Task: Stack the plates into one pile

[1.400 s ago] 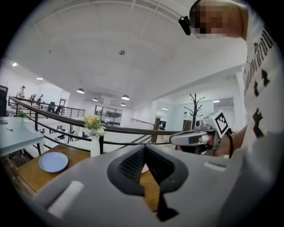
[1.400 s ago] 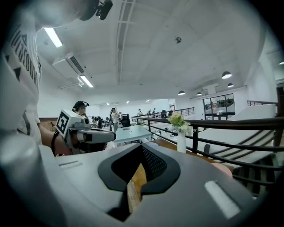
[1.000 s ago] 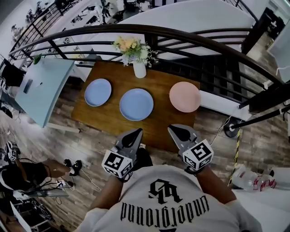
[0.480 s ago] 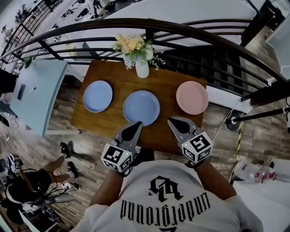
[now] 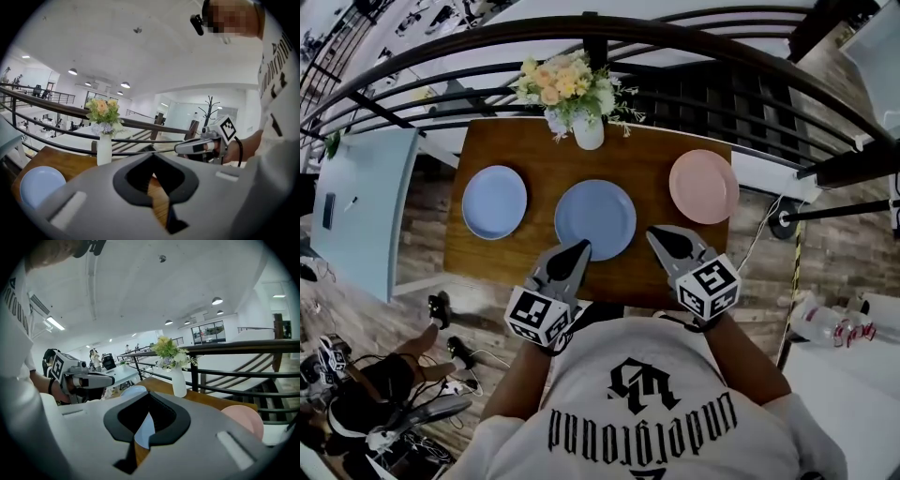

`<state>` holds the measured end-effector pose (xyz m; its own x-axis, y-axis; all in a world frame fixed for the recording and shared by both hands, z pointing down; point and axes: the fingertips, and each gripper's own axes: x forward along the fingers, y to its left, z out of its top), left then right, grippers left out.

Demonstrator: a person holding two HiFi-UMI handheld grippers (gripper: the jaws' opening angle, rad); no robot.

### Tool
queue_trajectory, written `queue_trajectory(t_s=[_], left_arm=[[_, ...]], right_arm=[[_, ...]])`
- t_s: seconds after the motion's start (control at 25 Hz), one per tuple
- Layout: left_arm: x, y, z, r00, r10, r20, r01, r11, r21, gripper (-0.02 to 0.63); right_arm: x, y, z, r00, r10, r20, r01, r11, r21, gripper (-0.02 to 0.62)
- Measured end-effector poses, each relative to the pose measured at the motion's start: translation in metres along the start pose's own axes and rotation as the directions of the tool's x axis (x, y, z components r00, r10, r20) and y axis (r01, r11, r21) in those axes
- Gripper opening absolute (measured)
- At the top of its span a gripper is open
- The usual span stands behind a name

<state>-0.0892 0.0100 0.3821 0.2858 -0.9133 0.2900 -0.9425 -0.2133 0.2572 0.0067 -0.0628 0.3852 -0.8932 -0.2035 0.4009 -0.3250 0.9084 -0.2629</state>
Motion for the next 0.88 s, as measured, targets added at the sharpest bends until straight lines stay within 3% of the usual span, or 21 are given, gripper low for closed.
queue_trajectory(t_s=[0.24, 0.6, 0.88], left_arm=[[0.009, 0.026, -0.015, 0.999, -0.031, -0.042, 0.031, 0.999, 0.008, 0.046], [0.039, 0.072, -0.052, 0.991, -0.049, -0.123, 0.046, 0.999, -0.027, 0.046], [0.057, 0.098, -0.077, 0.982, -0.068, -0.175, 0.062, 0.997, -0.044, 0.046]], right_arm=[[0.022, -0.009, -0.008, 0.999, -0.038, -0.015, 0.039, 0.999, 0.036, 0.000], [0.061, -0.044, -0.049, 0.990, -0.082, -0.114, 0.094, 0.989, 0.111, 0.002], [0.090, -0.067, -0.088, 0.975, -0.088, -0.202, 0.123, 0.978, 0.169, 0.044]])
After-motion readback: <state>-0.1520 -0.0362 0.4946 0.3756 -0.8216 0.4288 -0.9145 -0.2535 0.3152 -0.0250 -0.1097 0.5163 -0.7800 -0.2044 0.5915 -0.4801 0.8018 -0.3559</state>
